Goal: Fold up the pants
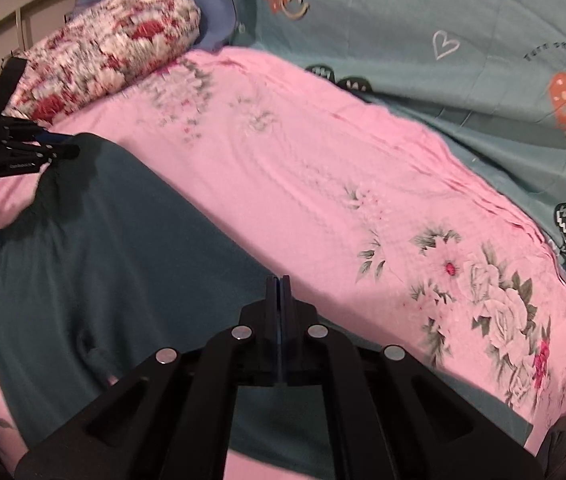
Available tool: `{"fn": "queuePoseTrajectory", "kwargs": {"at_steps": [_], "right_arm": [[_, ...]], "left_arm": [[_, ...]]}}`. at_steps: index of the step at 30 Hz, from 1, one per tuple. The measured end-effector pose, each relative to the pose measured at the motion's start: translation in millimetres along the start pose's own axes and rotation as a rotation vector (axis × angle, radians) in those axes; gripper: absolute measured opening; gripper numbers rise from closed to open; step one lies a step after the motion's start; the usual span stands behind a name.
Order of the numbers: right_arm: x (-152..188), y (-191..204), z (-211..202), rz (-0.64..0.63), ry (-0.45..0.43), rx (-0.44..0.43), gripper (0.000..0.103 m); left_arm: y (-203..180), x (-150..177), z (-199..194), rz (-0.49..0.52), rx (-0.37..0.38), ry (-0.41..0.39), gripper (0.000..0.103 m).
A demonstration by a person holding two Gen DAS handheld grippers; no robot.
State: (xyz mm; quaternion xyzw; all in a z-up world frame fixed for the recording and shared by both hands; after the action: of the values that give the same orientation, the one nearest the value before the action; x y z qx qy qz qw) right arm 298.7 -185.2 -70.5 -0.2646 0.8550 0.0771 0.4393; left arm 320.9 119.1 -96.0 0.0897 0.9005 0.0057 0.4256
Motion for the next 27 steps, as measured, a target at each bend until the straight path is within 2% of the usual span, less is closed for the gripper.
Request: {"fn": "queuePoseTrajectory", "kwargs": {"at_steps": [3,6,10,13,16,19,27], "right_arm": [[1.0,19.3,-42.7,-0.003,-0.059,-0.014,0.000],[14.0,48.3,-88.9,-0.010,-0.107,-0.041,0.000],[52.5,94.9,-138.2,0.010,-0.128,-0.080,0.000],[89.5,134.0,-159.8,0.024,-0.121,-0.104,0.000],[126.2,163.1,-162.6,0.017,-0.094,-0.097,0.000],[149.1,171.9,-155.5,0.047,-0.080,-0.072,0.000],[146.8,178.7,-156.9,0.069,-0.124,-0.066,0.001]], "left_arm": [[-4.4,3.7,-33.3,0.009,0.015,-0.037,0.024],[-9.8,20.7,-69.7,0.020,0.033,-0.060,0.024],[-23.0,58.8,-116.5,0.053,0.059,-0.076,0.024],[-32.1,92.6,-137.5,0.067,0.084,-0.058,0.025],[-35.4,126.3,-139.6,0.074,0.090,-0.018,0.025],[-28.8,156.4,-128.6,0.037,0.087,0.041,0.028],[-19.7,158.0,-135.9,0.012,0.062,0.008,0.029]]}}
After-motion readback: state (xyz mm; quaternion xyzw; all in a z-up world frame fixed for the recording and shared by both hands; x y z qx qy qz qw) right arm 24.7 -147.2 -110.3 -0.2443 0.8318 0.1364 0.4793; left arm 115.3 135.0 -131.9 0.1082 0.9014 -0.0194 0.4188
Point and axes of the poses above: each gripper's, at about its wrist camera, not at the fingertips, and z roughly the way its jaws point, y to its left, x to its underside, the point moved 7 cm from there along z, roughly the way its jaws point, and after that the axes turned 14 degrees about -y, right-handed, at the moved point
